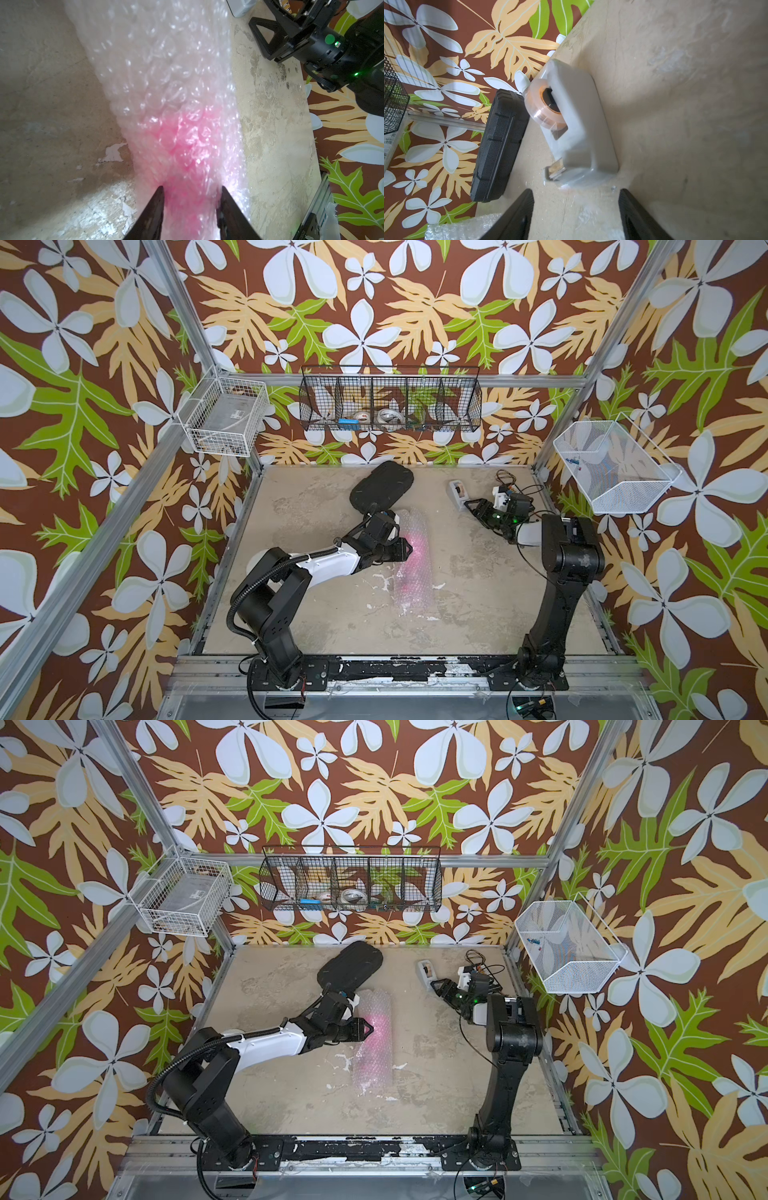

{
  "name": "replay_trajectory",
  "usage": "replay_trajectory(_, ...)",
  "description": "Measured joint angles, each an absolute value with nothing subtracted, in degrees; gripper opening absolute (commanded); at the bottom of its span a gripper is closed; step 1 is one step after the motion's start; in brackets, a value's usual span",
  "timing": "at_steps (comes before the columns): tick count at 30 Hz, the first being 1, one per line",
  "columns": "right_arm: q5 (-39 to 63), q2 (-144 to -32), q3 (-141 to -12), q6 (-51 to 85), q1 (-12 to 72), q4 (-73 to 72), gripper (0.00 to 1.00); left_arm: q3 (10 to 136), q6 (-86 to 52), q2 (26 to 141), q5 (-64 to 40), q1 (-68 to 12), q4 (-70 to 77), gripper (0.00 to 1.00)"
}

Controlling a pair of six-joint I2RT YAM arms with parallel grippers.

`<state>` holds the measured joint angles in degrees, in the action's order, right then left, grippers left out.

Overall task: Wrap wine glasses in bubble wrap
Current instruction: Tear off the tape using the Tape Cutter.

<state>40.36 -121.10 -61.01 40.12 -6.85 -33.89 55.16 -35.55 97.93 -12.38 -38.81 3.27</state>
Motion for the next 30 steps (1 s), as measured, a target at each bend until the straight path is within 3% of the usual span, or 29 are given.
replay_trajectory(30,49.67,-124.81,-65.84,33.47,-7.01,-30.50,0.66,55.13,-35.57,97.95,-12.47,-38.81,3.40,0.41)
